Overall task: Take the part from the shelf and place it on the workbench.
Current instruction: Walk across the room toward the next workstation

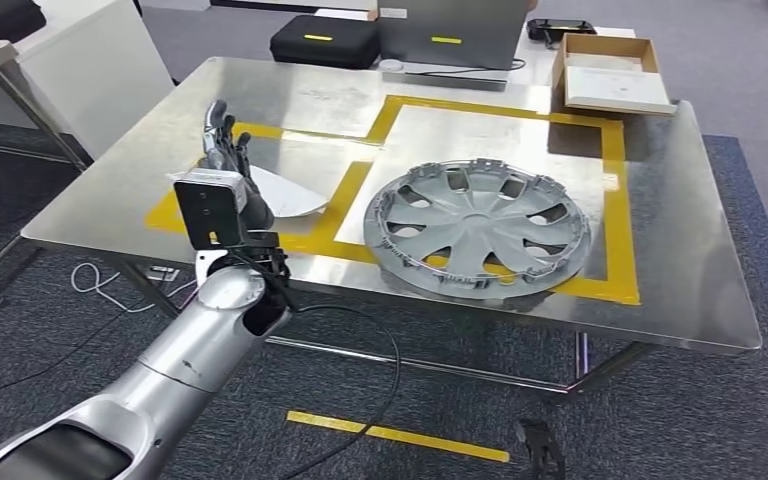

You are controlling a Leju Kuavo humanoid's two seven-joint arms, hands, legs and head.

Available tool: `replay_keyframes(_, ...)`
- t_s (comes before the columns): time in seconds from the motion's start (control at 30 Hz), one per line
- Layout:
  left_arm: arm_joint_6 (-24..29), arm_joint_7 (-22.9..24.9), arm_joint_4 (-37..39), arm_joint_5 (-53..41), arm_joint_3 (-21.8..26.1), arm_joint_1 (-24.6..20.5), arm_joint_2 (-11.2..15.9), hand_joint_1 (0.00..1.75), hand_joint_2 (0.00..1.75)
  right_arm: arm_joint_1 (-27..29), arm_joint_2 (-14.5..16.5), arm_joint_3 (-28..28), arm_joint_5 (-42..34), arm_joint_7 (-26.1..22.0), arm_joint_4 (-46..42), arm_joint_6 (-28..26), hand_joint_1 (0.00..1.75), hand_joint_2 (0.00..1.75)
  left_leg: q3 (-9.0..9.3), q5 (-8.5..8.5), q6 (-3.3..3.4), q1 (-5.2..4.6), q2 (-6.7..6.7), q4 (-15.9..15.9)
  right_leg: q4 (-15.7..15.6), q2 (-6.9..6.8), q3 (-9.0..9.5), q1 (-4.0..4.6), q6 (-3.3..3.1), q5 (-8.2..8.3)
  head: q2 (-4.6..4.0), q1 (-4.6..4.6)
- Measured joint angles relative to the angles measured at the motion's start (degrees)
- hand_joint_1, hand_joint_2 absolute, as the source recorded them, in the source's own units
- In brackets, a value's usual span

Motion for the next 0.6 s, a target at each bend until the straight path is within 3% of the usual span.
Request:
replay_keyframes(0.03, -0.2, 0.03, 0.0, 0.01, -0.06, -0.03, -0.01, 0.0, 0.0, 0.0, -0.01, 0.0, -0.02, 0.0, 0.0, 0.01, 0.0, 1.75, -0.43, 0.61, 0.35, 0.14, 0.09, -0.24, 1.84, 0.03, -0.81, 0.0, 0.22, -1.88, 0.0, 0.11)
replay_keyframes(0.1, -0.51, 0.13, 0.01, 0.02, -0.19, -0.04, -0.02, 0.0, 0.0, -0.01, -0.01, 0.0, -0.03, 0.0, 0.0, 0.02, 0.0, 1.75, -1.77, 1.65, 0.78, 0.16, 0.16, -0.28, 8.58, 0.03, -3.15, -0.05, 0.52, -7.08, -0.01, 0.26)
replay_keyframes(0.13, -0.66, 0.21, 0.02, 0.03, -0.26, -0.01, 0.0, 0.0, 0.0, 0.01, -0.01, 0.0, -0.04, -0.01, 0.0, 0.02, 0.0, 1.75, -2.54, 2.19, 0.8, 0.09, 0.17, -0.26, 12.11, 0.02, -4.02, -0.06, 0.63, -8.86, -0.01, 0.29)
replay_keyframes(0.17, -0.79, 0.31, 0.04, 0.04, -0.34, 0.04, 0.02, 0.0, 0.0, 0.03, -0.01, 0.0, -0.04, -0.01, 0.0, 0.03, 0.0, 1.75, -3.32, 2.75, 0.79, 0.03, 0.17, -0.24, 14.41, 0.02, -4.27, -0.06, 0.69, -9.54, -0.01, 0.29)
replay_keyframes(0.2, -0.92, 0.42, 0.07, 0.04, -0.43, 0.08, 0.04, 0.0, 0.0, 0.05, -0.01, 0.0, -0.04, -0.03, 0.0, 0.03, 0.0, 1.75, -4.09, 3.32, 0.75, 0.0, 0.17, -0.21, 14.85, 0.02, -3.57, -0.05, 0.7, -9.01, -0.01, 0.32)
replay_keyframes(0.23, -1.03, 0.52, 0.08, 0.04, -0.51, 0.12, 0.05, 0.0, 0.0, 0.03, -0.01, 0.0, -0.04, -0.05, 0.0, 0.03, 0.0, 1.75, -4.81, 3.85, 0.65, -0.02, 0.16, -0.16, 13.22, 0.02, -1.84, -0.05, 0.66, -7.59, -0.01, 0.32)
replay_keyframes(0.3, -1.16, 0.68, 0.08, 0.04, -0.59, 0.12, 0.04, 0.0, 0.0, -0.13, -0.01, 0.0, -0.04, -0.08, 0.0, 0.03, 0.0, 1.75, -5.96, 4.78, 0.3, -0.09, 0.13, 0.07, 5.69, 0.01, 3.87, -0.01, 0.49, -5.26, 0.0, 0.35)
replay_keyframes(0.37, -1.27, 0.81, 0.07, 0.02, -0.68, 0.04, 0.04, 0.0, 0.0, -0.33, -0.01, 0.0, -0.05, -0.13, 0.0, 0.05, 0.0, 1.75, -6.63, 5.69, -0.24, -0.21, 0.13, 0.3, -0.66, 0.1, 8.1, 0.13, 0.14, -5.37, -0.01, 0.28)
replay_keyframes(0.4, -1.33, 0.85, 0.07, -0.01, -0.79, 0.0, 0.04, 0.0, 0.0, -0.38, -0.01, 0.0, -0.06, -0.15, 0.0, 0.07, 0.0, 1.75, -6.79, 6.17, -0.55, -0.24, 0.14, 0.28, -1.95, 0.14, 8.73, 0.26, -0.1, -5.74, -0.01, 0.26)
replay_keyframes(0.47, -1.45, 0.89, 0.08, -0.04, -1.02, -0.04, 0.09, 0.0, 0.0, -0.33, 0.01, 0.0, -0.08, -0.16, 0.0, 0.11, 0.0, 1.75, -7.01, 6.78, -1.19, -0.17, 0.11, 0.2, -2.18, 0.06, 7.96, 0.25, -0.94, -5.11, -0.01, 0.27)
replay_keyframes(0.5, -1.48, 0.9, 0.09, -0.04, -1.09, -0.06, 0.14, 0.0, 0.0, -0.34, 0.02, 0.0, -0.08, -0.15, 0.0, 0.13, 0.0, 1.75, -7.36, 5.93, -1.54, -0.1, 0.06, 0.68, -2.18, -0.04, 7.55, 0.19, -1.52, -4.57, 0.0, 0.2)
replay_keyframes(0.53, -1.49, 0.92, 0.1, -0.04, -1.13, -0.08, 0.23, 0.0, 0.0, -0.36, 0.03, 0.0, -0.08, -0.15, 0.0, 0.16, 0.0, 1.75, -7.95, 3.92, -1.86, -0.02, 0.01, 2.22, -2.24, -0.14, 7.06, 0.1, -2.07, -3.89, 0.0, 0.14)
replay_keyframes(0.6, -1.5, 0.96, 0.11, -0.04, -1.19, -0.1, 0.41, 0.0, 0.0, -0.41, 0.03, 0.0, -0.08, -0.15, 0.0, 0.23, 0.0, 1.75, -9.62, -2.0, -2.42, 0.21, -0.02, 8.67, -2.17, -0.23, 5.74, 0.11, -2.69, -2.49, 0.0, 0.01)
